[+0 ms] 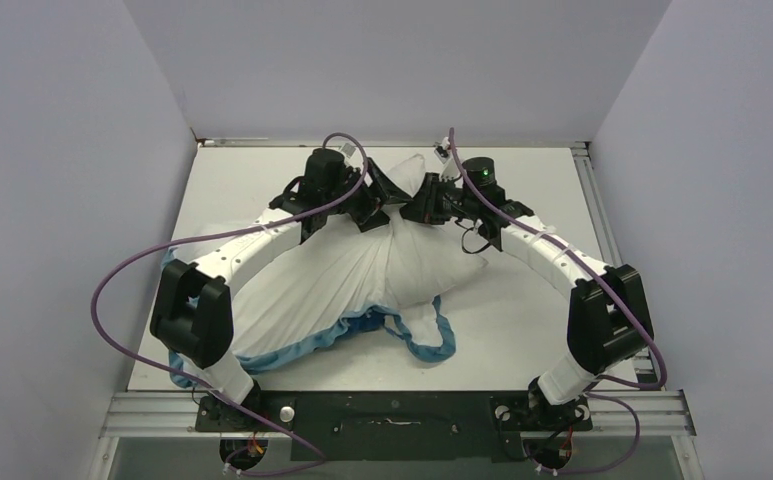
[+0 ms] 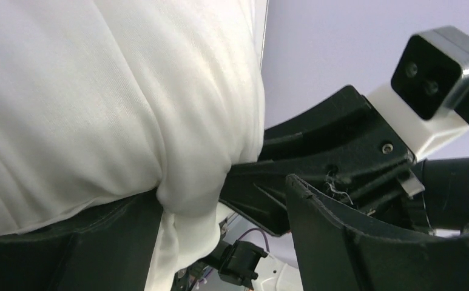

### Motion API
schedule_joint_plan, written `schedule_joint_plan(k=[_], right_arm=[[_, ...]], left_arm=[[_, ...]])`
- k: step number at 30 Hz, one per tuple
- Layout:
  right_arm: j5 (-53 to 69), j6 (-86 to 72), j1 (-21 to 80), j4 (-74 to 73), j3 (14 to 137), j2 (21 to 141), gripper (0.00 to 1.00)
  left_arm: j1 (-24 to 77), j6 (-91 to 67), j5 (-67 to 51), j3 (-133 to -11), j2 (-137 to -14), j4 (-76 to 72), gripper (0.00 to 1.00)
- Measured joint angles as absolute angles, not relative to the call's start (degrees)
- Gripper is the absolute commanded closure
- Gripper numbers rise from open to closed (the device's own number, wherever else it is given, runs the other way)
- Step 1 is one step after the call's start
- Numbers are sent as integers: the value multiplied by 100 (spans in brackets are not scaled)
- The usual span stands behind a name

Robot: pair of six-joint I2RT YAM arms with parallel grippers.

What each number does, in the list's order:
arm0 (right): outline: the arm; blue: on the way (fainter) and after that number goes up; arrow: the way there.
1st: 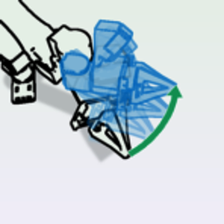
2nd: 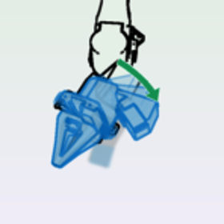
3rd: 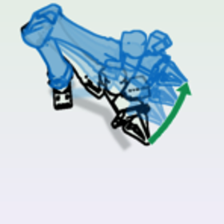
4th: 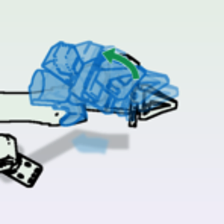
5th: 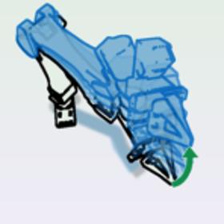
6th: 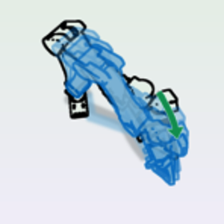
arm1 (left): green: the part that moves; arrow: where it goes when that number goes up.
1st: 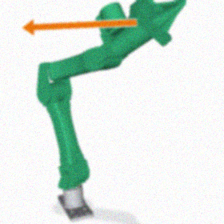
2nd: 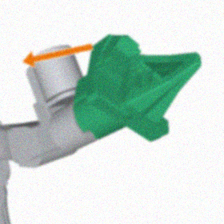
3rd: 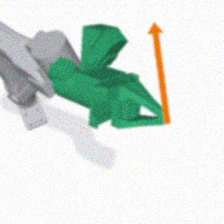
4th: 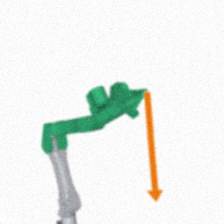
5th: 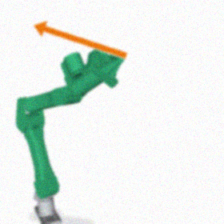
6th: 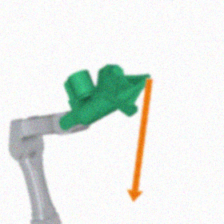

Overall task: Put the pillow into the pillowcase
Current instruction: Stuff the pillow into the pillowcase.

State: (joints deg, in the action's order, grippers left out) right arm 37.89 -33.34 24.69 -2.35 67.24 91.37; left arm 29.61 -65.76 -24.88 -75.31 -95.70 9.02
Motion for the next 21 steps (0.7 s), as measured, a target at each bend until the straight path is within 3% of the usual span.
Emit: schedule_joint_plan(k=[7,13,15,19,20,21], right_arm=[[3754,-3330,2532,-231,6751,9137,87],[3782,-3103,2840,-381,7019,9139,81],[3811,-2993,2950,-548,7210,9139,81],[4768,-2974,3533,-738,7765,9161,81],[5039,-2954,3785,-731,7935,9159,80],[5221,-2928,3986,-740,8038,9157,78]], left_arm=[[2952,-6980,-2265,-7413,-9568,725,29],[2923,-7157,-1940,-7341,-9703,648,32],[2906,-7192,-1876,-7365,-9780,642,45],[2947,-7360,-1754,-7408,-10060,281,94],[2991,-7373,-1730,-7408,-10193,145,100],[3013,-7428,-1734,-7387,-10269,45,100]])
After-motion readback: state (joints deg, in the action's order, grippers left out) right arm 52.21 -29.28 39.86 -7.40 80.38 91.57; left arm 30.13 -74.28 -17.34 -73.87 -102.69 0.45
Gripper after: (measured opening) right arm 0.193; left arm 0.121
